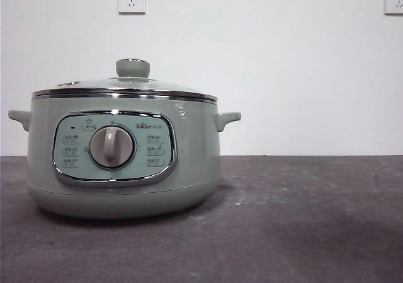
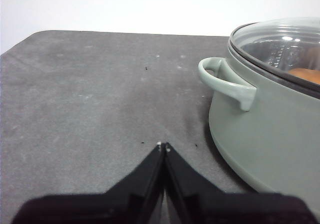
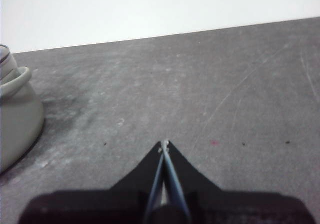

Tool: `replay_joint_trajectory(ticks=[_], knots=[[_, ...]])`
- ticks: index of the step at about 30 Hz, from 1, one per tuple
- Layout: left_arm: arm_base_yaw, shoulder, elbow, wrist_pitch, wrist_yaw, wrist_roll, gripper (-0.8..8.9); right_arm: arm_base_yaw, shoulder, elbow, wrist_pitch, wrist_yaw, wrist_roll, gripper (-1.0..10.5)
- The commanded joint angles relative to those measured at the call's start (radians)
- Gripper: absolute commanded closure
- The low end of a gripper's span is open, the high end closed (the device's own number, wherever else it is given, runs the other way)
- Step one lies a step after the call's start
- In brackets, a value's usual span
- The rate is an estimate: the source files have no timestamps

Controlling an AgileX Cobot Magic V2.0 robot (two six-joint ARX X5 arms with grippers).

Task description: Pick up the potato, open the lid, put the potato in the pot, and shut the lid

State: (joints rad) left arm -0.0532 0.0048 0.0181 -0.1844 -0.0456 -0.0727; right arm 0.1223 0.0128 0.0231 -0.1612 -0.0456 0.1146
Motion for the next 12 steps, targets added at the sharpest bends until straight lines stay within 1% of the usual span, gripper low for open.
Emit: replay_joint_trajectory(ticks=[1,4,6,12], knots=[[0.003,-0.003,-0.014,0.0,-0.001,-0.01,8.17,-0.002,-0.012,-0.017,-0.014,-0.002,0.027,9.6],[0.003,-0.003,-0.014,0.0,-0.001,-0.01,8.16,-0.002,-0.012,-0.017,-0.022,-0.003,0.027,9.6],[0.003,-0.003,-0.014,0.0,-0.001,-0.01,8.16,-0.002,-0.012,-0.017,-0.021,-0.007,0.043,9.6],[0.003,-0.003,-0.014,0.0,-0.001,-0.01,8.16,-0.002,-0.006,-0.016,-0.019,-0.001,0.044,9.6]])
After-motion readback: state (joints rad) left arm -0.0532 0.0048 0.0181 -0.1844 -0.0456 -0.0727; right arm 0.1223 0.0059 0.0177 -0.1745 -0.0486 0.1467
